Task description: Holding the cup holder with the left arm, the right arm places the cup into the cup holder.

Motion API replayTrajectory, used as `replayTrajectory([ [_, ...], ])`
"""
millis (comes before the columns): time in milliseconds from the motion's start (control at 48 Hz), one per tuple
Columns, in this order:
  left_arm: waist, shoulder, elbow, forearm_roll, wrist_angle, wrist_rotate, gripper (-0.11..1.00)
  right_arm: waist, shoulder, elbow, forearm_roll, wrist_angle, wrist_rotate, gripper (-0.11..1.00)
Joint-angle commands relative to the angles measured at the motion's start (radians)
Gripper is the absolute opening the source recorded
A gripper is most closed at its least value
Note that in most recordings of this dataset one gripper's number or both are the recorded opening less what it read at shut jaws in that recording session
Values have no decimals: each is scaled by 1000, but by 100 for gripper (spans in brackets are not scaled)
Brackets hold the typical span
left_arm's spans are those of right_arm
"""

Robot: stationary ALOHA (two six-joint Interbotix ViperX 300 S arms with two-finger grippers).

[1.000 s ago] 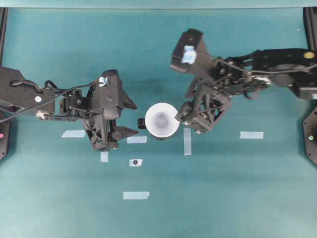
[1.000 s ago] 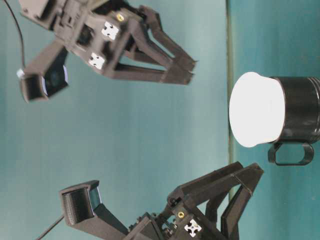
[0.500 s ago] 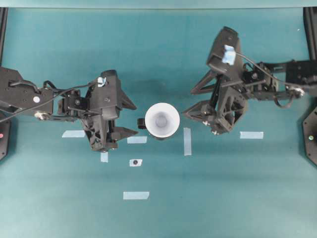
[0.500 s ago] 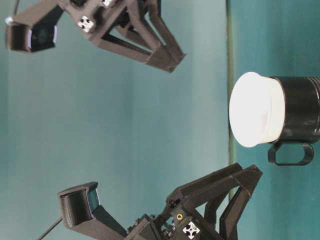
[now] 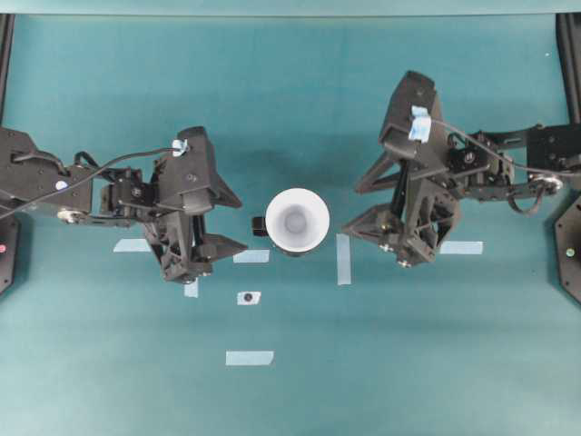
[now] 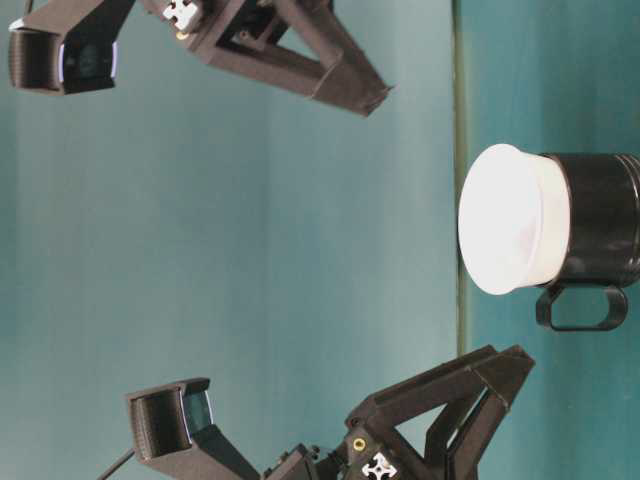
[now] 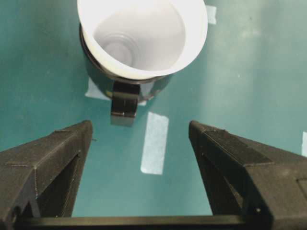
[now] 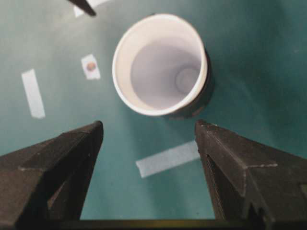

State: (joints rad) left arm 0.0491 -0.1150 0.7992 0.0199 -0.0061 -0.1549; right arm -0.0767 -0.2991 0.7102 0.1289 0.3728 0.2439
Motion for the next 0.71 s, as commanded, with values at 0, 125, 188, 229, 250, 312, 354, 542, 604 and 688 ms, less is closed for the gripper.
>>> replayTrajectory([
  [0, -3, -20, -11, 2, -9, 0, 86, 3, -17, -3, -3, -3, -12, 81],
  [125, -3, -17, -14, 2, -9, 0, 86, 3, -17, 5, -6, -8, -12, 81],
  [188, -3, -17, -14, 2, -9, 0, 86, 3, -17, 9, -9, -8, -12, 81],
  [229, -3, -15, -14, 2, -9, 0, 86, 3, -17, 11, -11, -8, -12, 81],
  [250, -3, -15, -12, 2, -9, 0, 86, 3, -17, 11, -11, -8, -14, 81],
  [312, -3, -15, -12, 2, -11, 0, 86, 3, -17, 15, -17, -3, -14, 81],
  [354, -3, -15, -11, 2, -14, 0, 86, 3, -17, 17, -25, -3, -15, 81],
  [542, -3, -15, -9, 2, -23, 0, 86, 3, -18, 23, -63, -11, -14, 81],
  [604, -3, -14, -11, 2, -26, 0, 86, 3, -18, 23, -72, -14, -14, 81],
  [688, -3, -14, -9, 2, -35, 0, 86, 3, -18, 23, -75, -14, -14, 81],
])
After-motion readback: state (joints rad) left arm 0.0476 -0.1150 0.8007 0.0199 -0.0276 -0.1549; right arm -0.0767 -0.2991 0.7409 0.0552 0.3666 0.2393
